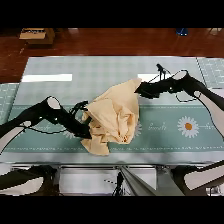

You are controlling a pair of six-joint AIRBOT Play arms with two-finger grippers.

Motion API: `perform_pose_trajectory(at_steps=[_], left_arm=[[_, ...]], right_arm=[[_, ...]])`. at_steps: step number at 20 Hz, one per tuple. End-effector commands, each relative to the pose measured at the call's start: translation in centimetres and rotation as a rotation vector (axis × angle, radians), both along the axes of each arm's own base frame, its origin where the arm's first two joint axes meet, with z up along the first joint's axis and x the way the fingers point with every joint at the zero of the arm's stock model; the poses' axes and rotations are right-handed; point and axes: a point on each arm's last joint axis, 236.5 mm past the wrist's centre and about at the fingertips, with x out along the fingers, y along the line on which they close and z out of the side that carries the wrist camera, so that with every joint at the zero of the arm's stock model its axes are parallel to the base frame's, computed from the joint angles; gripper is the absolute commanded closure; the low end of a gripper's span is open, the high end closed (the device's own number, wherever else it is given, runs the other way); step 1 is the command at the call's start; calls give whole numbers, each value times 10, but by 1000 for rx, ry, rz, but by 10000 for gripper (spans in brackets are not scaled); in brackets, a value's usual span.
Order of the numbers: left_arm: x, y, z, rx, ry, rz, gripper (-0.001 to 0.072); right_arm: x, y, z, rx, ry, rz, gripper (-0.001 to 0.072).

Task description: Fold the shirts.

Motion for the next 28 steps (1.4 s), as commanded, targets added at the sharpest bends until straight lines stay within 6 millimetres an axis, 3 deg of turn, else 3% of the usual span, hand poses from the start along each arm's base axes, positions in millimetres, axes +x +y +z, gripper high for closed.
perform_pose_trajectory(at_steps=[1, 2, 5, 7, 9, 11, 13, 15, 17, 20, 23, 28], left_arm=[[1, -2, 1, -7, -5, 5, 685], [2, -3, 2, -10, -5, 8, 685], [13, -6, 12, -22, -49, 7, 686], [36, -11, 41, -54, -164, 11, 688], [75, -10, 100, -99, -351, 70, 688], [114, 9, 184, -139, -600, 160, 688], [142, 51, 270, -122, -858, 300, 688], [151, 99, 345, -81, -1066, 477, 688], [142, 133, 398, -56, -1190, 619, 688], [112, 140, 444, -63, -1302, 692, 688], [76, 122, 475, -134, -1387, 681, 688], [13, 103, 522, -185, -1578, 649, 688]], right_arm=[[-21, 34, -13, -12, 28, 95, 330], [-25, 40, -13, -13, 31, 114, 372], [-34, 45, -5, 5, 53, 153, 682], [-29, 36, 28, 29, 5, 191, 683], [-12, 18, 91, 38, -139, 198, 683], [9, -10, 174, 17, -345, 141, 682], [14, -45, 262, -49, -564, 72, 683], [2, -78, 339, -151, -743, -18, 683], [-24, -100, 402, -239, -897, -110, 683], [-78, -103, 463, -253, -1034, -182, 684], [-129, -98, 498, -233, -1116, -216, 683], [-190, -98, 531, -248, -1230, -254, 684]])
